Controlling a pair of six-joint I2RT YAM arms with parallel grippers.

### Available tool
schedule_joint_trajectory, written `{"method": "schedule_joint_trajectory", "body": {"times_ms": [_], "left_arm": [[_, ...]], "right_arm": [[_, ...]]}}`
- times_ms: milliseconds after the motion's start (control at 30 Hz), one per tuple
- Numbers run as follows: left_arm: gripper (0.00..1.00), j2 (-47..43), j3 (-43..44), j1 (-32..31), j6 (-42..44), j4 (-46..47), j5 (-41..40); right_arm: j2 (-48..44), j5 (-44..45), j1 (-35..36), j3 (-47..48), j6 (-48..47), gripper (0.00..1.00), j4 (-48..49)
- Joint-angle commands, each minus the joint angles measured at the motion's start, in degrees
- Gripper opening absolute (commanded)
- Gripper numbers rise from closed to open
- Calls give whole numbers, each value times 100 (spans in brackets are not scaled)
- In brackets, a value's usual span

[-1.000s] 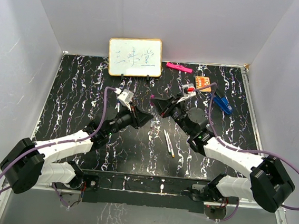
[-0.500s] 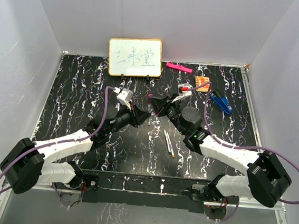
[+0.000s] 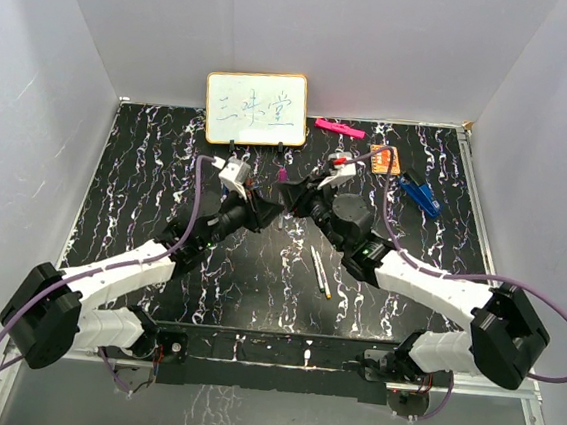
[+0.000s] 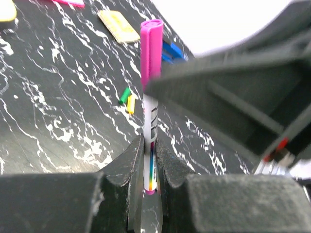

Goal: Insert the pens into the pen caps

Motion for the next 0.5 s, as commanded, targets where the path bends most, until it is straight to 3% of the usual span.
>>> {"method": "schedule_joint_trajectory", "body": {"times_ms": [0,200,467], "left_arm": [[0,-68,386,159,-204,430,-66],[0,455,243,182,-537,-460,-99],[0,1405,989,367,-650,-1623,-686]], "right_arm": [[77,397,216,511,-318,20,-1409],[-517,1263,62,791,-412,25,-1540],[-1286,2016,14,677,-433,64,-2135]]}}
